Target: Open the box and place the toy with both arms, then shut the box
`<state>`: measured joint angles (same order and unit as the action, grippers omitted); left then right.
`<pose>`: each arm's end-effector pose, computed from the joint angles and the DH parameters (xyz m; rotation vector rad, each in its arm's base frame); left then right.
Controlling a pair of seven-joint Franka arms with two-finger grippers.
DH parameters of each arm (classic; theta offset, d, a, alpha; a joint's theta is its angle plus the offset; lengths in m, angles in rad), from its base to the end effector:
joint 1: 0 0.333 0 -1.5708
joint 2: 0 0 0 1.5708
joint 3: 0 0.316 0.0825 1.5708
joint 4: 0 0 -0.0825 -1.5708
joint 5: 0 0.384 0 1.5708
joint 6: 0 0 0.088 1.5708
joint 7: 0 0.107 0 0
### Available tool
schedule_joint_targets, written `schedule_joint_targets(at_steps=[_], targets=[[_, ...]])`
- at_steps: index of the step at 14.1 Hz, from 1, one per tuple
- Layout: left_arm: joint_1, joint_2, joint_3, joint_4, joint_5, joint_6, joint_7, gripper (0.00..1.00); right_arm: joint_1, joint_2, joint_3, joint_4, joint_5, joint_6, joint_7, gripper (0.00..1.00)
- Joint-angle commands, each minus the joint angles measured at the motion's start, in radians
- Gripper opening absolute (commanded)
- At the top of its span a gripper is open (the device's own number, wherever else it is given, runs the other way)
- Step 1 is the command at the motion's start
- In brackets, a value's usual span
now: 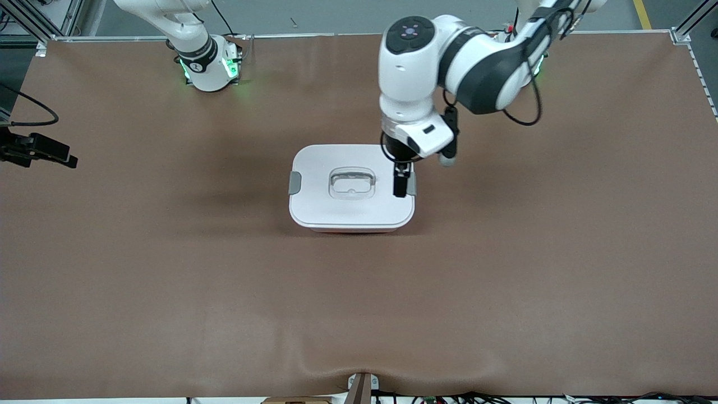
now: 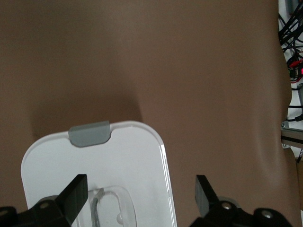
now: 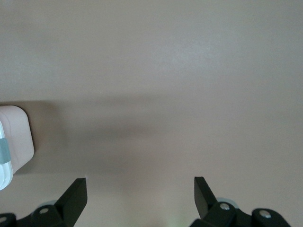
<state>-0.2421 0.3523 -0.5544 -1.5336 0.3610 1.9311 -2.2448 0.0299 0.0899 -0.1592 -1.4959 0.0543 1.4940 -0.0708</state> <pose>0.5145 -0.4232 0.4877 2.3493 1.9274 0.2552 0.5698 -0.0636 0.6031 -3.0886 0.0877 0.1333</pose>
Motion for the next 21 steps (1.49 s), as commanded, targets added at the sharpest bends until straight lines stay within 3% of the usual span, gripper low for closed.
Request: schedule_joint_targets(at_steps=[1, 13, 21], targets=[[0.076, -0.026, -0.005, 0.042, -0.060, -0.076, 0.202, 1.00, -0.021, -0.006, 0.004, 0.008, 0.010, -0.020, 0.006, 1.00], [0.365, -0.042, -0.001, 0.056, -0.067, -0.095, 1.051, 1.00, -0.015, -0.013, 0.009, 0.014, 0.010, -0.034, 0.014, 1.00], [0.483, -0.044, 0.001, 0.059, -0.068, -0.112, 1.393, 1.00, -0.011, -0.018, 0.014, 0.017, 0.009, -0.069, 0.005, 1.00]])
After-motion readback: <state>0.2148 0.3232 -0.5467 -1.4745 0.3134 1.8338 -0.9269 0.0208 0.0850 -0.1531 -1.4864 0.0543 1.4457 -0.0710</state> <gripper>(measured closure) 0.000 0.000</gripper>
